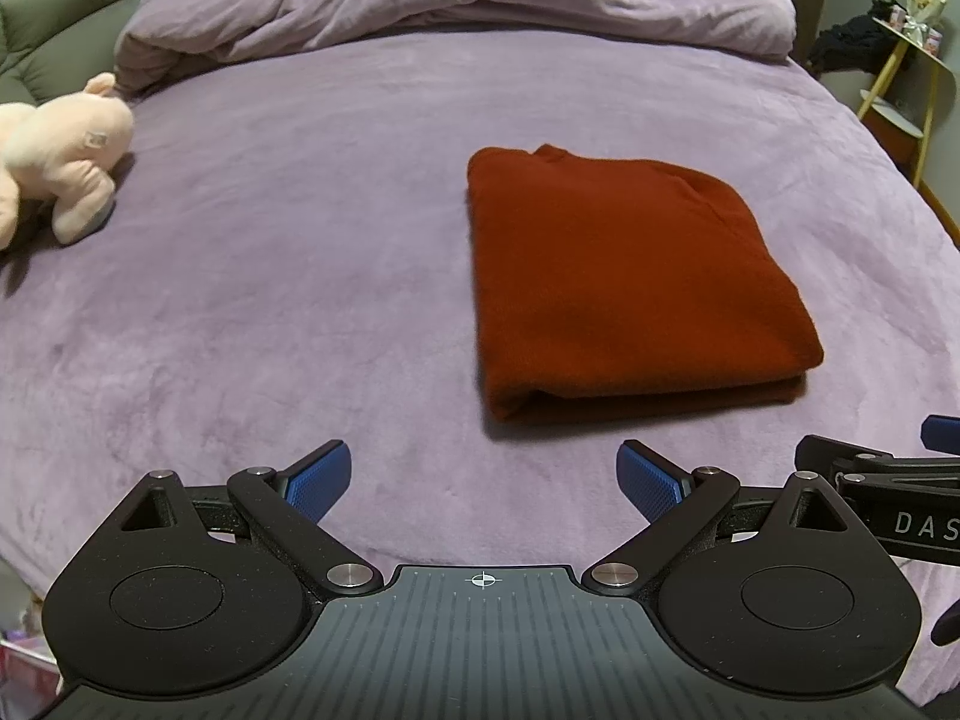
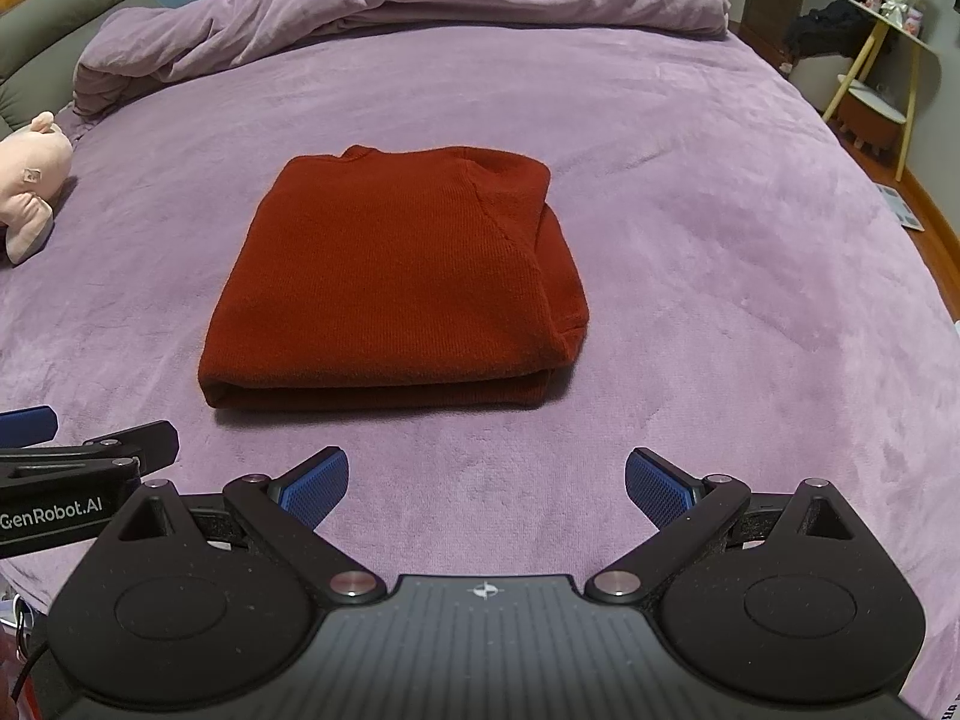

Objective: Fold small clothes

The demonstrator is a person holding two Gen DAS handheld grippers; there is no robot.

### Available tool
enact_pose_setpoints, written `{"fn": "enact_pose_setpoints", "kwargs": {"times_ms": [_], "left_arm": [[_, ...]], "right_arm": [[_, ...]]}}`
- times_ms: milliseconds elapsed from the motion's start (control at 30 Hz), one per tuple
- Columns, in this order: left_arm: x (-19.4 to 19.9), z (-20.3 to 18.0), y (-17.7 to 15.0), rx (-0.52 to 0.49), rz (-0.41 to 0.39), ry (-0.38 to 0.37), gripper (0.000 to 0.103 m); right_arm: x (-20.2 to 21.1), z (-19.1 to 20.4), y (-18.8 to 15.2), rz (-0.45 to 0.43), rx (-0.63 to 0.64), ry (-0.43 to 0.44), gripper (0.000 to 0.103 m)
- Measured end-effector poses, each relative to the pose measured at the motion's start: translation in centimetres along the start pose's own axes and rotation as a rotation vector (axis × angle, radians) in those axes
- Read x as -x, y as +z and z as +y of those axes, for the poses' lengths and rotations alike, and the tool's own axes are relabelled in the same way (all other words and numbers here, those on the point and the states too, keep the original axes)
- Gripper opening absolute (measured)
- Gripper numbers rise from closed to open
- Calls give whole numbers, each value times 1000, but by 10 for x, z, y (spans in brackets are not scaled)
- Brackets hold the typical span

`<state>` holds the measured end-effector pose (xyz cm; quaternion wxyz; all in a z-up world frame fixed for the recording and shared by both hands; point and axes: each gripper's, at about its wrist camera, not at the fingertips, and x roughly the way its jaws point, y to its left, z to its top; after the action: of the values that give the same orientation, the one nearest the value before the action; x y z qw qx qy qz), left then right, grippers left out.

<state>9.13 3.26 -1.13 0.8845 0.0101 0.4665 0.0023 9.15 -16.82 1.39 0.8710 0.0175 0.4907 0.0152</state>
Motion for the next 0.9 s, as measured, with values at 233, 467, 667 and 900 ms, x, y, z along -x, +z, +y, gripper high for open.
{"fn": "enact_pose_setpoints", "kwargs": {"times_ms": [233, 467, 667, 900], "left_arm": [[-2, 1, 0, 6, 7, -10, 99], [-3, 0, 2, 7, 15, -22, 99], [-2, 0, -1, 0, -6, -21, 99], [-6, -4, -1, -26, 7, 12, 99]], "right_arm": [[0, 0, 1, 0, 3, 0, 99], [1, 1, 2, -4, 7, -1, 99], [1, 0, 1, -4, 8, -3, 99], [0, 1, 1, -2, 9, -4, 99]]}}
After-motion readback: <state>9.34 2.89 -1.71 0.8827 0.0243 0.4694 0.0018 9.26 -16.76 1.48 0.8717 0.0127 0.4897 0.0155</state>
